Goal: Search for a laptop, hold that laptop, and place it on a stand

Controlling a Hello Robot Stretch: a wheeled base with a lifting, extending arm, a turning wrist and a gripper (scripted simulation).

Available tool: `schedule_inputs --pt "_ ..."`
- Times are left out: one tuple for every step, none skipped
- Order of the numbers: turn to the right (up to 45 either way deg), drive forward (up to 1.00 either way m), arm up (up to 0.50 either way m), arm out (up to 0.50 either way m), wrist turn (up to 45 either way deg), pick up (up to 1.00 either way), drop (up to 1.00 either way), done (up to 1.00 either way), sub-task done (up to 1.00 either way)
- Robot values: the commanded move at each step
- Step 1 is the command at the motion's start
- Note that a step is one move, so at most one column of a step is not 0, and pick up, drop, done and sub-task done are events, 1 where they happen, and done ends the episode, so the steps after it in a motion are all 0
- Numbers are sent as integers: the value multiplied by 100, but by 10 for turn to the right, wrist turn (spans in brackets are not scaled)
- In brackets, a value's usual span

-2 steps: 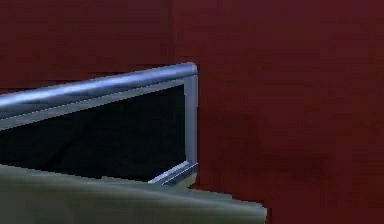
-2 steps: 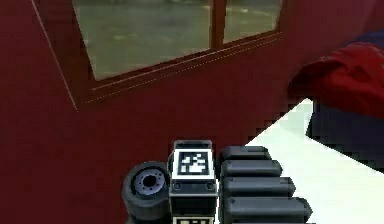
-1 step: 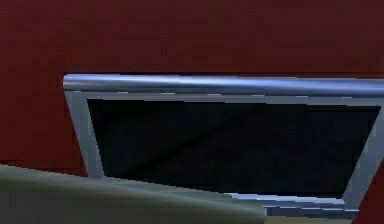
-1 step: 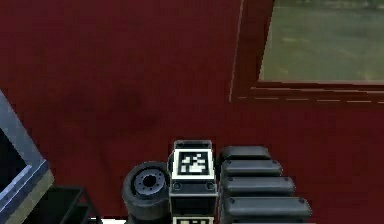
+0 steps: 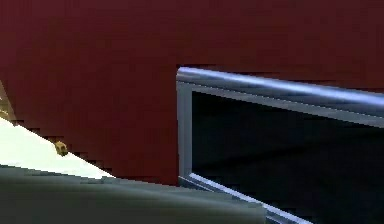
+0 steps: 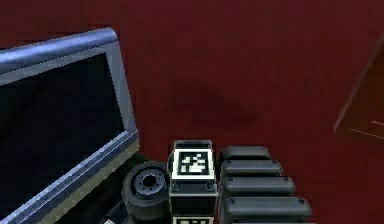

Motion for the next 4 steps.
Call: schedule_inputs --pt "420 0 0 0 0 0 0 0 0" --pt "0 25 0 0 0 0 0 0 0" --pt "30 0 0 0 0 0 0 0 0" --pt "0 0 0 0 390 0 0 0 0"
